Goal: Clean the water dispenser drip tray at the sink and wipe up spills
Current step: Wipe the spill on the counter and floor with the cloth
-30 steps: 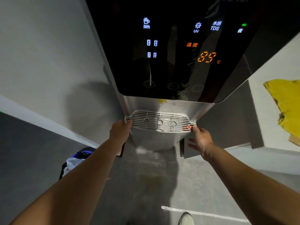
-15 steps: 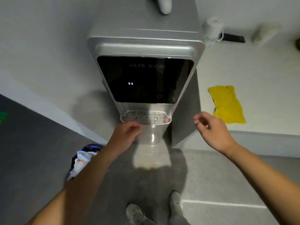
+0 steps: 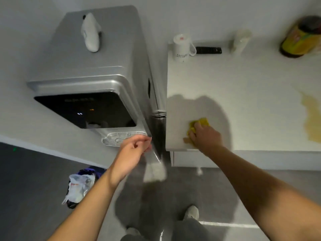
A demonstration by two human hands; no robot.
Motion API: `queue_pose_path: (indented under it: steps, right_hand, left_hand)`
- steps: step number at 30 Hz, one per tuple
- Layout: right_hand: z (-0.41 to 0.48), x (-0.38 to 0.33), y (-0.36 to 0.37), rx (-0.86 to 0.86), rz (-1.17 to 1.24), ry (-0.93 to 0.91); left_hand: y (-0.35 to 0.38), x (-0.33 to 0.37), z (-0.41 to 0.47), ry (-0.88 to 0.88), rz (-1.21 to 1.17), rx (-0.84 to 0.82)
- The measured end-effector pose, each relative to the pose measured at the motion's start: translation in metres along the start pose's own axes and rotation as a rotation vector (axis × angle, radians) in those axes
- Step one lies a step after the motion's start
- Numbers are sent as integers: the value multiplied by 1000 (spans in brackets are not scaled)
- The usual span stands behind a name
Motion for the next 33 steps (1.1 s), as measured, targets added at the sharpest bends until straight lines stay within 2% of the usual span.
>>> queue_pose_path:
  steps: [4,8,11,16,18,20,23,26,28,30,33]
  right_hand:
    - [-25,53,-6,-65,455,191]
    - [-59,123,-42,175,923,365]
    - [-87,186,-71,346,1024,471]
    - [-130,298,-139,590,964,495]
    - [-148,345,-165,623,842,521]
    - [-163,393,-185,572,630,555]
    - [-176,457,-190,381,314,565]
    - [-175,497,-166,118,70,470]
    - [-177,512,-142,-2,15,381]
    - [-178,518,-126,24,38,294]
    - [-178,527,-128,231,-99,166]
  left_hand:
    - [66,43,11,83,162,-26]
    - [136,77,30,150,338,-38]
    - [207,98,52,208,458,-134]
    - [345,143,98,335,659,-249]
    - [399,163,110,414,740,-267]
    - [450,181,117,534,816,-265]
    - [515,200,125,708,966,-229]
    - [548,199,133,756,1079,-170]
    - [556,191,137,785,1140,-136]
    - [556,185,140,819,1180,-94]
    - [559,186,143,848,1196,-39]
Point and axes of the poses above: each hand's wrist, its own z-axis towards the middle knuckle, its own y-axis out of the palm, x = y × z, the point moved 9 cm from there along z, towards the middle knuckle, and after that the axes turned 15 degrees about -y, right-handed, at the moved point
